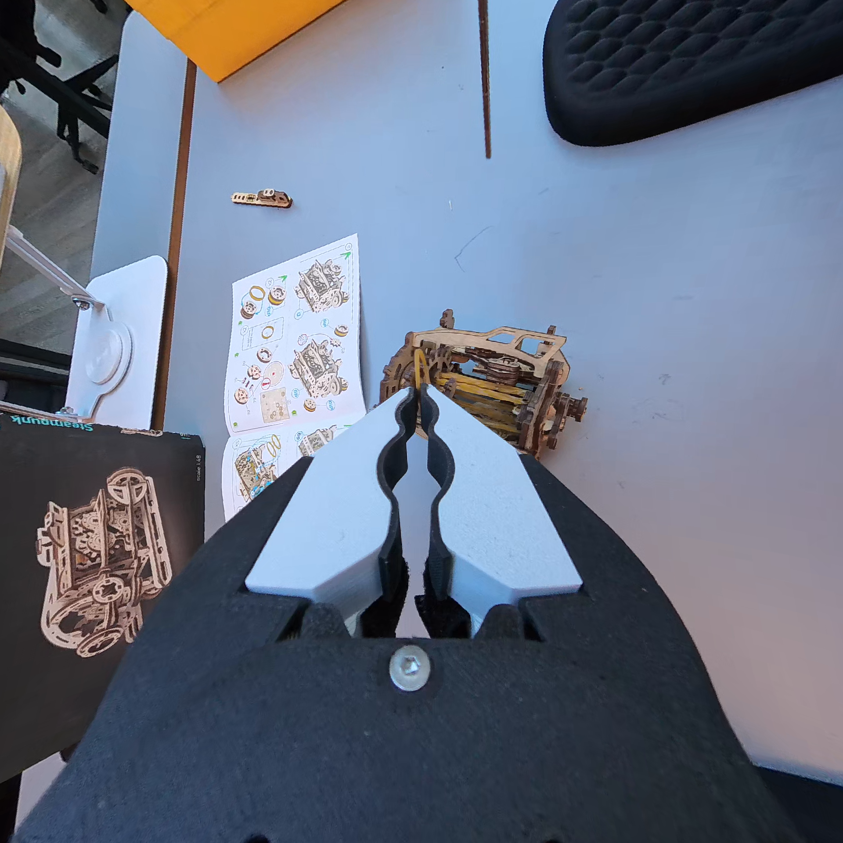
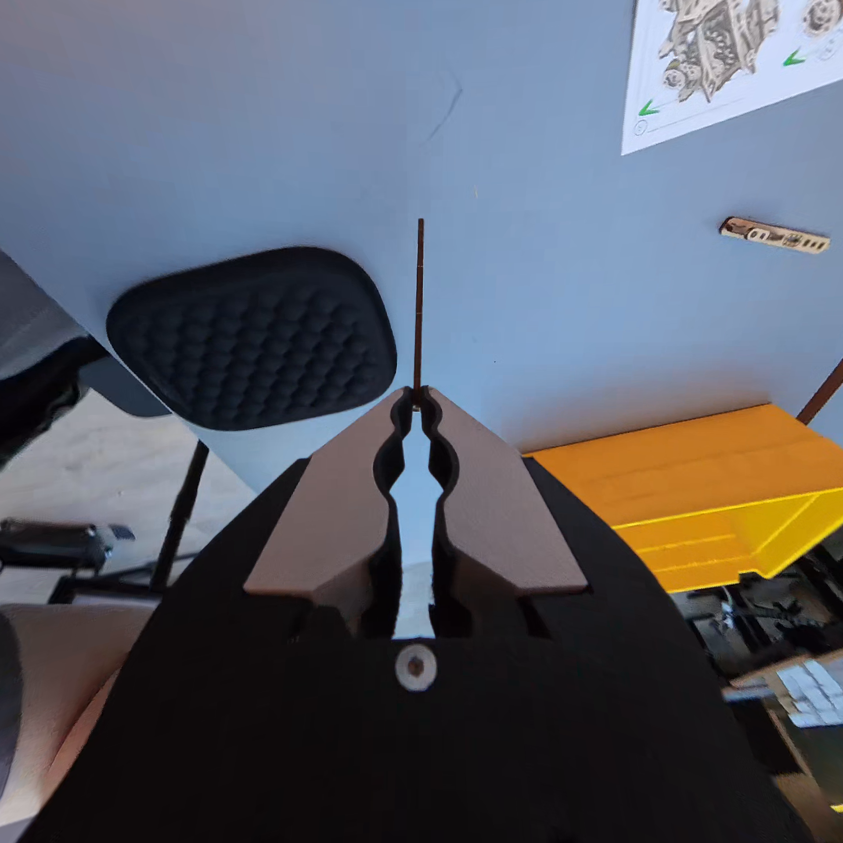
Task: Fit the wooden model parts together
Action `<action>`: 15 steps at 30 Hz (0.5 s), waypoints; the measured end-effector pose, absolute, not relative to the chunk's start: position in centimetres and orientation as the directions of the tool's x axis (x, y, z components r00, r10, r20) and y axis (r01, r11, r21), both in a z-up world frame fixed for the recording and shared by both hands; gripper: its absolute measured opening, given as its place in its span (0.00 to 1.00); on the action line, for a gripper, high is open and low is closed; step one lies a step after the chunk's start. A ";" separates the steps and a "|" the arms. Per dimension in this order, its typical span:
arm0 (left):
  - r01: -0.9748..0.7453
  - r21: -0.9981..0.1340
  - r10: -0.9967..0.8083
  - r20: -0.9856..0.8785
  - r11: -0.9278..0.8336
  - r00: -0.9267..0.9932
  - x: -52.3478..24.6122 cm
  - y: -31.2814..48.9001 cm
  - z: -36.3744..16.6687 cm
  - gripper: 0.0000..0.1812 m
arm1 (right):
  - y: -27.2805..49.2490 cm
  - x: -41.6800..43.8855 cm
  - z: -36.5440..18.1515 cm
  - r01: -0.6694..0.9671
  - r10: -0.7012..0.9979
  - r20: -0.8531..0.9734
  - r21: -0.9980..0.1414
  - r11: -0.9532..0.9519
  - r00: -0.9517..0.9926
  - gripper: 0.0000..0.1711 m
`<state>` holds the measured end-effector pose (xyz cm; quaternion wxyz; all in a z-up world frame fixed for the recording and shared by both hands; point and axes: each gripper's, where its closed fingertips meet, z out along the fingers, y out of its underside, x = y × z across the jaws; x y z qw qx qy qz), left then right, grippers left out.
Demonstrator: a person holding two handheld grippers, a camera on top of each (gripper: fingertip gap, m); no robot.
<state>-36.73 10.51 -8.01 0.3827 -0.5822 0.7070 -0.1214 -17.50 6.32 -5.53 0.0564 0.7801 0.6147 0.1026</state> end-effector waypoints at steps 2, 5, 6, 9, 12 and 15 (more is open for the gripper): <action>-0.727 -0.621 -0.916 -0.400 0.293 -0.028 -36.8 10.3 -8.0 0.00 | 6.6 -18.9 -5.5 0.953 0.985 0.072 0.249 -0.170 0.157 0.01; -0.716 -0.635 -0.920 -0.391 0.289 -0.024 -36.8 10.0 -7.9 0.00 | 7.1 -21.2 -5.1 0.970 0.991 0.074 0.211 -0.122 0.109 0.01; -0.711 -0.642 -0.922 -0.386 0.287 -0.024 -36.8 9.9 -7.8 0.00 | 7.1 -21.9 -4.9 0.976 0.992 0.071 0.185 -0.112 0.100 0.01; -0.693 -0.667 -0.931 -0.365 0.275 -0.018 -36.7 9.7 -7.5 0.00 | 6.8 -23.3 -4.4 0.986 0.994 0.063 0.138 -0.092 0.084 0.01; -0.681 -0.680 -0.933 -0.359 0.272 -0.015 -36.7 9.5 -7.3 0.00 | 6.5 -23.6 -4.2 0.988 0.995 0.069 0.132 -0.081 0.072 0.01; -0.677 -0.680 -0.925 -0.380 0.283 -0.005 -36.7 9.2 -7.0 0.00 | 6.2 -23.4 -4.2 0.988 0.994 0.077 0.125 -0.086 0.077 0.01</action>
